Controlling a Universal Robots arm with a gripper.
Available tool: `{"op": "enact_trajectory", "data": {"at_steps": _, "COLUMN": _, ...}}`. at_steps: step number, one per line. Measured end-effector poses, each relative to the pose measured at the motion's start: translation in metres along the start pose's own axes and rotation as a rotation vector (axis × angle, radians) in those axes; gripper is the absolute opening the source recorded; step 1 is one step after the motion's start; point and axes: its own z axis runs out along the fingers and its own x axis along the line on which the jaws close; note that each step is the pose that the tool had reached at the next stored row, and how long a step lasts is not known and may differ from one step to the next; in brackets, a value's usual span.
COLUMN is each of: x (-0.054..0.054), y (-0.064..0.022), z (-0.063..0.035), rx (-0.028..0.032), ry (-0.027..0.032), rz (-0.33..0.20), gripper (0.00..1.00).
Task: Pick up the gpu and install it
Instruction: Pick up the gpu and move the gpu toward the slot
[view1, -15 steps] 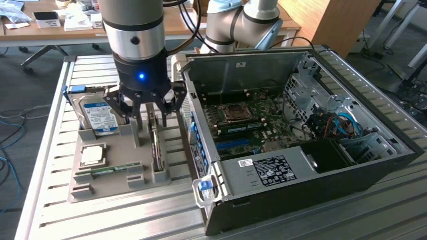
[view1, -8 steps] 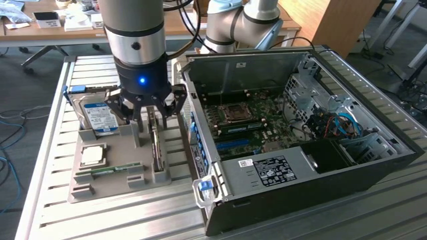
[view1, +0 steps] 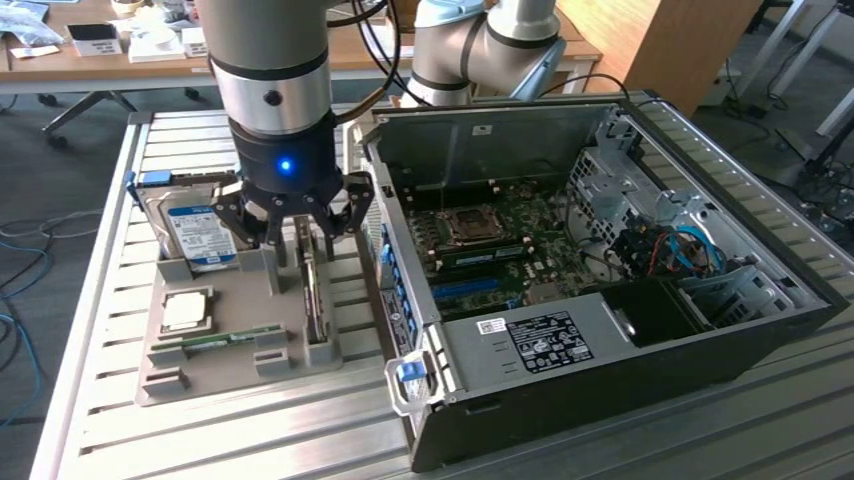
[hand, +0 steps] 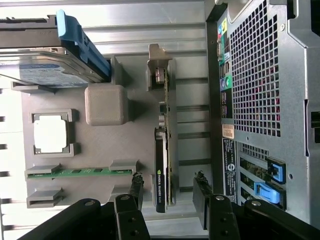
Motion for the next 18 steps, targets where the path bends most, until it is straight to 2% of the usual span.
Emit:
{"op": "enact_trajectory", "data": {"at_steps": 7, "x": 0.0000, "y": 0.0000, "z": 0.0002, "rx": -0.0001, "ry": -0.0001, "rz": 0.000, "gripper": 0.53}}
{"op": "enact_trajectory", "data": {"at_steps": 18, "x": 0.0002, "y": -0.0003, "z": 0.0078, "rx": -0.0001, "ry": -0.0001, "rz": 0.000, "gripper": 0.53}}
